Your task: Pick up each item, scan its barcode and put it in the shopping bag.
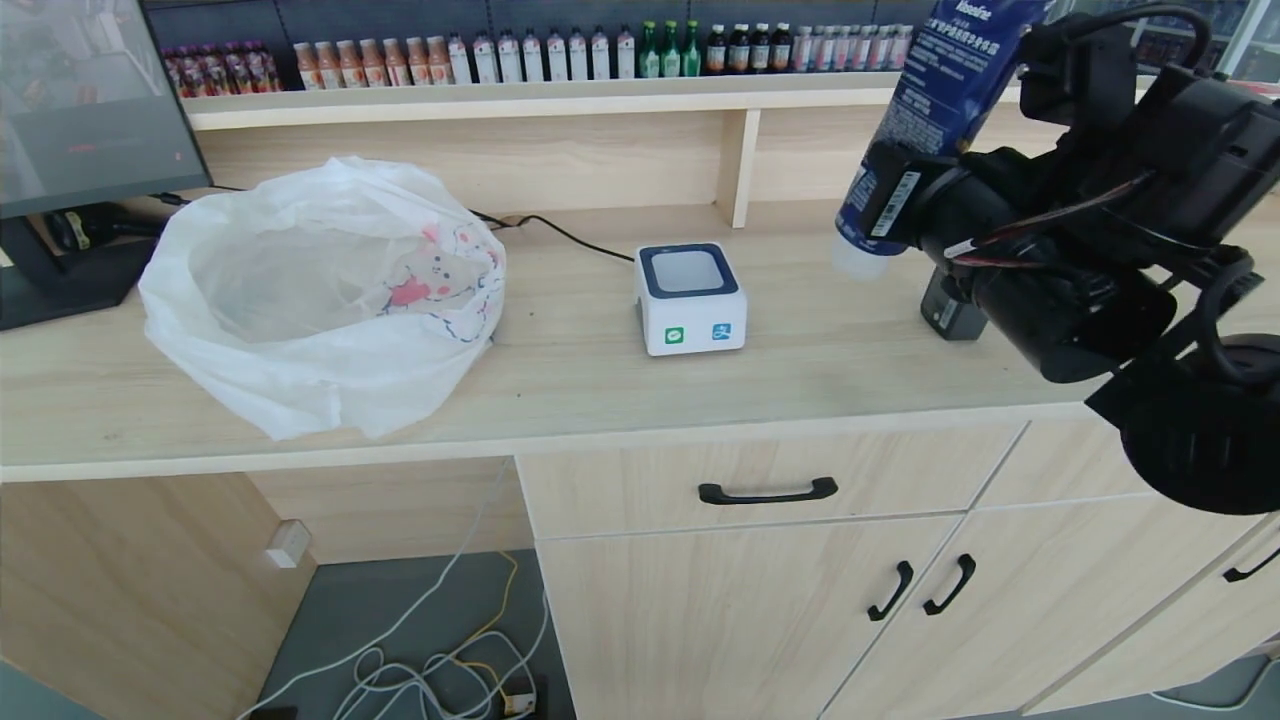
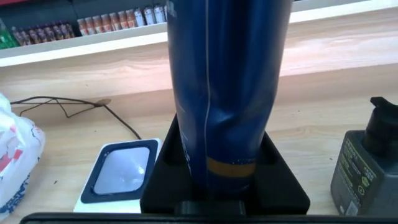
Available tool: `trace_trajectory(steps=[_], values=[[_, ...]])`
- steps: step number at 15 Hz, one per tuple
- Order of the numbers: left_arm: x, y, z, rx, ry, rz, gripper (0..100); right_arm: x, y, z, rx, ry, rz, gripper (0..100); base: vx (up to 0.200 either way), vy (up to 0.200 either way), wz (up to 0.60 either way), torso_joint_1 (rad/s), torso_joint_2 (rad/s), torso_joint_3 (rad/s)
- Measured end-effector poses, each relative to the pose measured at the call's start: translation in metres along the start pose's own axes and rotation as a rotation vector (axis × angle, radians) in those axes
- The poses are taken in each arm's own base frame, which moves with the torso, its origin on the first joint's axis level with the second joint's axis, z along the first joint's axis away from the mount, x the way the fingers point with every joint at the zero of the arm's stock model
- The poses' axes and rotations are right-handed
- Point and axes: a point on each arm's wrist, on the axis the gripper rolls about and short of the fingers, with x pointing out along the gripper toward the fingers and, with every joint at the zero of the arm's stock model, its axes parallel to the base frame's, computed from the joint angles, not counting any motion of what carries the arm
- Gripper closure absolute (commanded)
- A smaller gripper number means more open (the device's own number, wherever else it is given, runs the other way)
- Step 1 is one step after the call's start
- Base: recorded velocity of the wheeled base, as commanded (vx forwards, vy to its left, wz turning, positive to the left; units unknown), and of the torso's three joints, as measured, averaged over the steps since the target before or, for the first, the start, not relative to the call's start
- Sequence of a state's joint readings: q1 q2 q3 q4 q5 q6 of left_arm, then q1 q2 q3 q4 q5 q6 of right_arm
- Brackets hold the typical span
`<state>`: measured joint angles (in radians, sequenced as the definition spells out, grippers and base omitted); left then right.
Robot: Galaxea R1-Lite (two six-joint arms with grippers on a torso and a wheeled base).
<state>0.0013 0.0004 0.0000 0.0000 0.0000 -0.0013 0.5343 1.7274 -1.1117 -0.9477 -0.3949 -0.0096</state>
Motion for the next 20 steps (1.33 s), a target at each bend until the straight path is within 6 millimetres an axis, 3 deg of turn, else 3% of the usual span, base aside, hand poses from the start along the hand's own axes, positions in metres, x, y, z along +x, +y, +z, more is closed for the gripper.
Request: trace_trajectory(steps=[9, 16, 20], values=[[0.0, 0.0, 0.0, 0.0, 0.0, 0.0, 0, -0.093, -0.026, -0.017, -0.029, 0.106, 0.046, 100, 0.0, 0.0, 0.0, 0.0, 0.0, 0.0], [0.0, 0.0, 0.0, 0.0, 0.0, 0.0, 0, -0.121, -0.035, -0.011, -0.017, 0.105, 0.08, 100, 0.0, 0.0, 0.0, 0.0, 0.0, 0.0], [0.0, 0.0, 0.0, 0.0, 0.0, 0.0, 0, -0.136, -0.021, -0.011, 0.041, 0.126, 0.272, 100, 0.0, 0.0, 0.0, 0.0, 0.0, 0.0]])
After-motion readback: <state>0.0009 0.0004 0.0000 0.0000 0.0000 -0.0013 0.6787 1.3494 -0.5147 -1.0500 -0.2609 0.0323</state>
